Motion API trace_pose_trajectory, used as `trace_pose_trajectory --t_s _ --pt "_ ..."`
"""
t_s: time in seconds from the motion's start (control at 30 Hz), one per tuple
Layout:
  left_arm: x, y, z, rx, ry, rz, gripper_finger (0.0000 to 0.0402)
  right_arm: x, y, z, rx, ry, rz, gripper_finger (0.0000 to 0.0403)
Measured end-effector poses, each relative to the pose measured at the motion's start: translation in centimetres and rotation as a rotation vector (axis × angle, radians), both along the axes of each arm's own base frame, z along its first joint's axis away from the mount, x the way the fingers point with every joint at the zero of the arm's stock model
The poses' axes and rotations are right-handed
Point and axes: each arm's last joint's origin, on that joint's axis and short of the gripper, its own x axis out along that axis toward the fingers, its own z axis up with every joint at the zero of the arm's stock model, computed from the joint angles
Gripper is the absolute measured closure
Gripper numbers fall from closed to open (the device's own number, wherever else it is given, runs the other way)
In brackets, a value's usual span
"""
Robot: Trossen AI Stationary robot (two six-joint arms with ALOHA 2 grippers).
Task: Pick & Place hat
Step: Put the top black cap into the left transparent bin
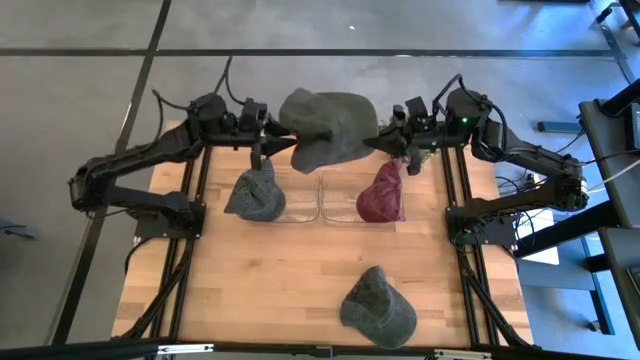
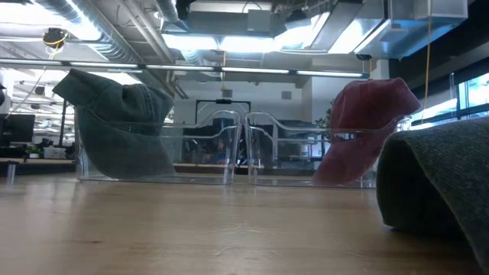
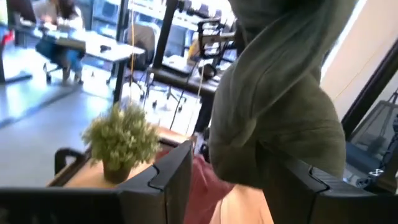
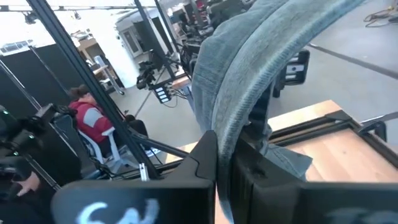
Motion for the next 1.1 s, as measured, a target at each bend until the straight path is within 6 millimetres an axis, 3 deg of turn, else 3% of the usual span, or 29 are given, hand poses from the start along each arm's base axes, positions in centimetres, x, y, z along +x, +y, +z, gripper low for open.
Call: trace_pose_trajectory --t_s 0.27,0.7,1.1 --pt "0.09 -0.2 0.77 0.171 -0.113 -0.038 0.0233 0.0 0.05 0.01 0.008 0.0 0.008 0.0387" --pt "0.56 -0.16 0.45 0.14 -0.104 -0.055 0.0237 0.02 0.05 0.0 -0.018 -0.001 0.008 0.0387" --pt "0.68 0.26 0.28 0.202 -0.085 0.062 0.0238 0.03 0.04 0.02 -0.019 -0.004 0.008 0.0387"
